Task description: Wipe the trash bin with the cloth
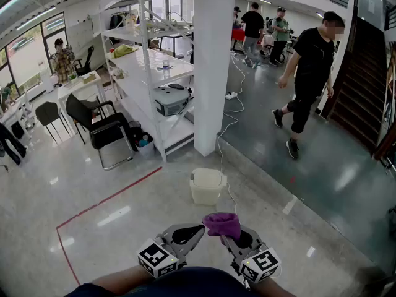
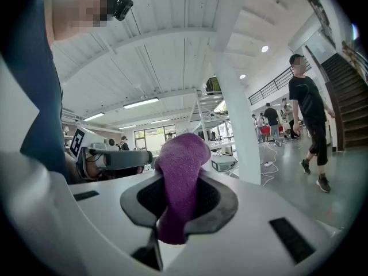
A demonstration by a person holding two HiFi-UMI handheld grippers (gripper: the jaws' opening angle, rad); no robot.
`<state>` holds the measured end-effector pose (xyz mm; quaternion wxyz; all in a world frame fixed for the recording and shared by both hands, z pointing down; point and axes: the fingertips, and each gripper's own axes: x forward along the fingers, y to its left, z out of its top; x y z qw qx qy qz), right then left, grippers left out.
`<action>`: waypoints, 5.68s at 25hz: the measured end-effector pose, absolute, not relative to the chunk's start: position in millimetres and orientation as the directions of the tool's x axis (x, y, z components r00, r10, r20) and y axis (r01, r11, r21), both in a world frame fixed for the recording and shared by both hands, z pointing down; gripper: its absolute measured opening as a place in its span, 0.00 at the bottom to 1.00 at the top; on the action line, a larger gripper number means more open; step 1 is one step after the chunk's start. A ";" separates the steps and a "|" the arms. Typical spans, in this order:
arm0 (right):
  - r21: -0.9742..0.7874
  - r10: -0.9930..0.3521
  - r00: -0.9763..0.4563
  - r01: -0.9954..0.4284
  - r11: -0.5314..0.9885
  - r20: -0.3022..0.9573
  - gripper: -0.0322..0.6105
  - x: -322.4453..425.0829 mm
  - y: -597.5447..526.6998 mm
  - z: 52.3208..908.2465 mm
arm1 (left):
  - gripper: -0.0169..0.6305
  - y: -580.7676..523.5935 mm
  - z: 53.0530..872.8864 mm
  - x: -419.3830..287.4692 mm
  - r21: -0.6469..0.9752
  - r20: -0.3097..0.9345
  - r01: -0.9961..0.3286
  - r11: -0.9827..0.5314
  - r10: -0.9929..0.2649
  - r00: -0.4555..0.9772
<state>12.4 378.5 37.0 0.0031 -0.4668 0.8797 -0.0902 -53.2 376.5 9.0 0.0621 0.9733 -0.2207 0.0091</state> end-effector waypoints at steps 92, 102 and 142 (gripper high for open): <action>-0.173 -0.837 -0.510 -0.859 0.483 0.198 0.17 97.3 -44.6 301.3 | 0.03 -56.1 254.3 1.9 0.170 0.072 -0.496 -0.852 -0.491 0.868; -0.179 -0.854 -0.494 -0.866 0.466 0.164 0.17 114.5 -99.2 426.3 | 0.03 -106.9 377.9 21.4 0.147 0.049 -0.491 -0.859 -0.489 0.871; 0.341 -0.701 -0.395 -0.666 0.664 0.594 0.17 83.1 -299.2 758.1 | 0.03 -144.7 604.5 -13.8 0.113 -0.010 -0.565 -0.817 -0.569 0.822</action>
